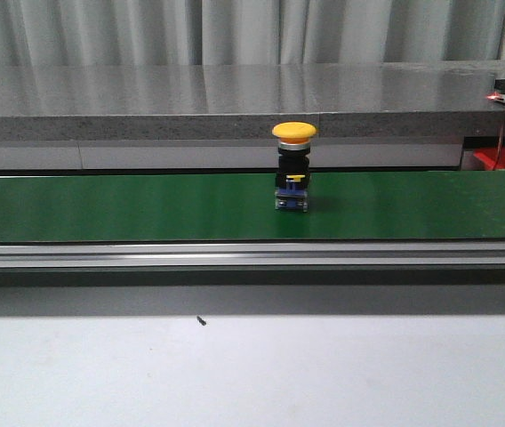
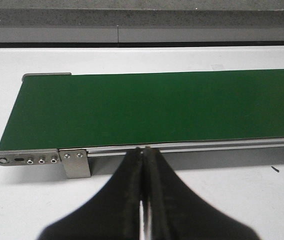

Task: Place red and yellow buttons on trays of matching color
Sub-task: 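Carry the red button into the red tray and open the right gripper, then move the right gripper down onto the yellow button on the belt and grasp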

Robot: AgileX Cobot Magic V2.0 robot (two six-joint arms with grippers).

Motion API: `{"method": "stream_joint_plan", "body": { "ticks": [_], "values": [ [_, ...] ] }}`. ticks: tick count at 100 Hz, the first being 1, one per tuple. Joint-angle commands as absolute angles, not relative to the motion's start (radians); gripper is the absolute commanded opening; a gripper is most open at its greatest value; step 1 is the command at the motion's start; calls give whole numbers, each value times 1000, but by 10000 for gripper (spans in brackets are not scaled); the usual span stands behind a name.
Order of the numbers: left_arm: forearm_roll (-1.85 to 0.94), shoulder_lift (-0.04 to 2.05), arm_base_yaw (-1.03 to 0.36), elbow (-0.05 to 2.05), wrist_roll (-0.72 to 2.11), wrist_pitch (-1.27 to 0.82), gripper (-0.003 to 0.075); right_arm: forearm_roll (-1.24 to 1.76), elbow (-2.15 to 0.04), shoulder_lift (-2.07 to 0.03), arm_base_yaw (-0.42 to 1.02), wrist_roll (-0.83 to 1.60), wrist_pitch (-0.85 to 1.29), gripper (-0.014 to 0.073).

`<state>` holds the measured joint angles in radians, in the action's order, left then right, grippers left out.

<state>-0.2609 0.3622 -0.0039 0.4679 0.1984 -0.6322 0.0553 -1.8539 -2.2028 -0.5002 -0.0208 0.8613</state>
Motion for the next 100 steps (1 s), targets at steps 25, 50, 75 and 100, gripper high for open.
{"method": "stream_joint_plan", "body": {
  "ticks": [25, 50, 75, 100],
  "values": [
    [-280, 368, -14, 494, 198, -567, -20, 63, -1880, -1995, -491, 15, 848, 563],
    [-280, 368, -14, 494, 198, -567, -20, 77, -1780, -1838, -427, 39, 848, 520],
    [-280, 368, -14, 494, 198, -567, -20, 77, -1634, -1674, -340, 80, 830, 520],
    [-280, 368, -14, 494, 198, -567, -20, 89, -1588, -1569, -221, 164, 905, 520]
  ]
}}
